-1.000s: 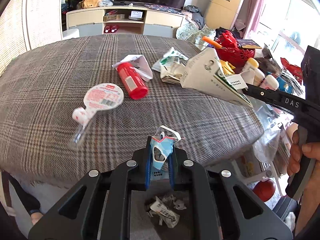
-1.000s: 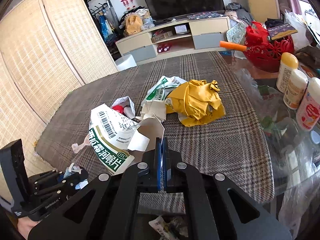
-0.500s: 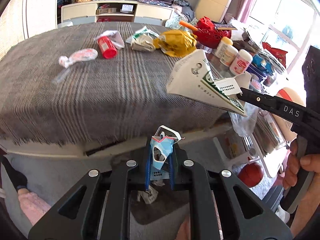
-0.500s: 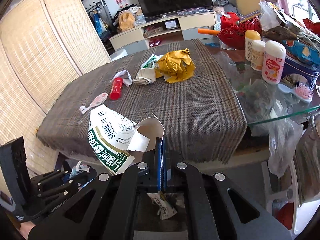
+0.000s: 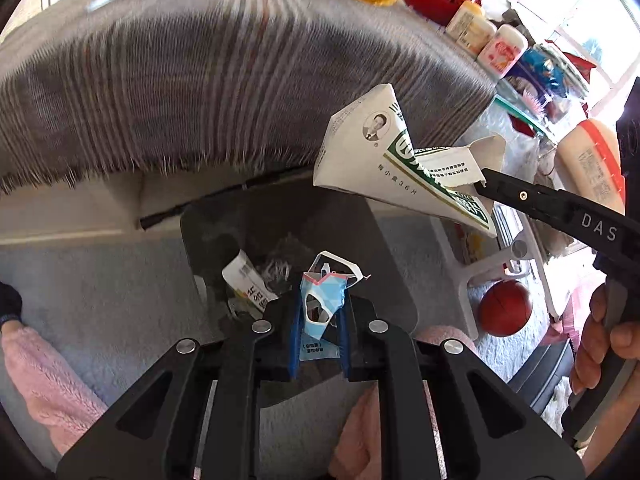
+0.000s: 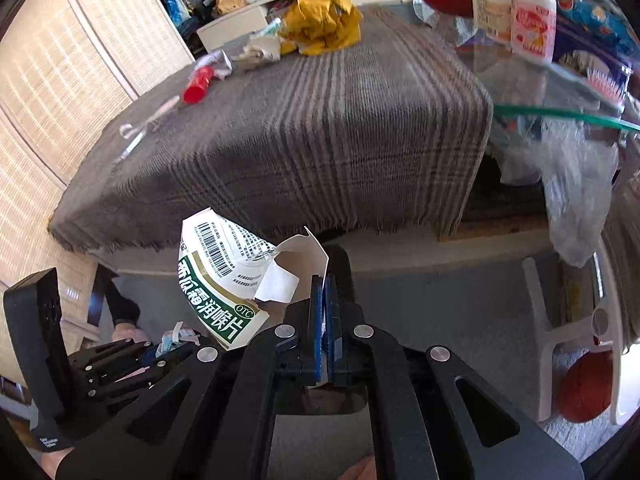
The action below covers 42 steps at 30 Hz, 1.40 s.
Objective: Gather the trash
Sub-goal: 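Carry the wrapper and medicine box with both tools over the bin, then open both tools to drop the wrapper and box into the bin, then move both open tools back up toward the table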
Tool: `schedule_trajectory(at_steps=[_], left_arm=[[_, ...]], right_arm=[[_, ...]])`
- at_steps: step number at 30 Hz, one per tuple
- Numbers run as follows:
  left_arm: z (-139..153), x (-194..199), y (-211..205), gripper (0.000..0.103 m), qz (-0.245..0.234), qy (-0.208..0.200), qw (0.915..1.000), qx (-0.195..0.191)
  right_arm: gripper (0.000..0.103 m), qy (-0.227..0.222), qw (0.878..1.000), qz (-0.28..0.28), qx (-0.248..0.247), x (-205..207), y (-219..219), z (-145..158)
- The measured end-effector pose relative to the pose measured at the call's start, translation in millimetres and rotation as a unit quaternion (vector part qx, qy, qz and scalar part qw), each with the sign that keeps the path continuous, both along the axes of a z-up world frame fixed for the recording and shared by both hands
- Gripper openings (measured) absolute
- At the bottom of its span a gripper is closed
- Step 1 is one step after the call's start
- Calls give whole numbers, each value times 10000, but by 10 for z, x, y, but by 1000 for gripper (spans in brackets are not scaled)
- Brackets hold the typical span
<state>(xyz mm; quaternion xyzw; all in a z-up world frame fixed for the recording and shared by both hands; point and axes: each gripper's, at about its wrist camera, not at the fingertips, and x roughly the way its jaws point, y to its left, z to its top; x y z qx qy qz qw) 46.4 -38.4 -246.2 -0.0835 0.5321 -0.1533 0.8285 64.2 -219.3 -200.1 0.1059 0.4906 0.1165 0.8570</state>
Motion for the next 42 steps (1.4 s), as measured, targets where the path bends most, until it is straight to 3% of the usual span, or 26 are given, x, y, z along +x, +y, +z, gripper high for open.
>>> schedule_trajectory(at_steps=[9,16,21,24,26,30,32,35,42], left_arm=[[-558,61,-38,15,-59,597,9982,87],[-731,174,-31,19,-36,784,9969,100],[-788,213,12,38,55,863,9962,87],[-801,211,58,53,115,879,9960,128],[-767,195,86,64,162,843,9962,171],[-615,152,136,76,235,689,9970,271],[-530,130,143,86,247,578,9976,298],[-381,96,171,95,269,412,9983,314],[-47,-19,182,95,206,79,9992,332]], right_arm=[[3,729,9968,54,-311,78,122,-502],[7,1038,9945,64,-137,213,159,-739],[9,1182,9925,40,296,315,170,-832],[20,1233,9916,50,391,381,187,-838],[60,1189,9922,37,368,381,203,-805],[67,976,9950,32,207,345,190,-654],[83,866,9961,29,139,305,180,-571],[98,646,9979,-35,0,224,129,-414],[99,479,9988,-106,62,107,-16,-222]])
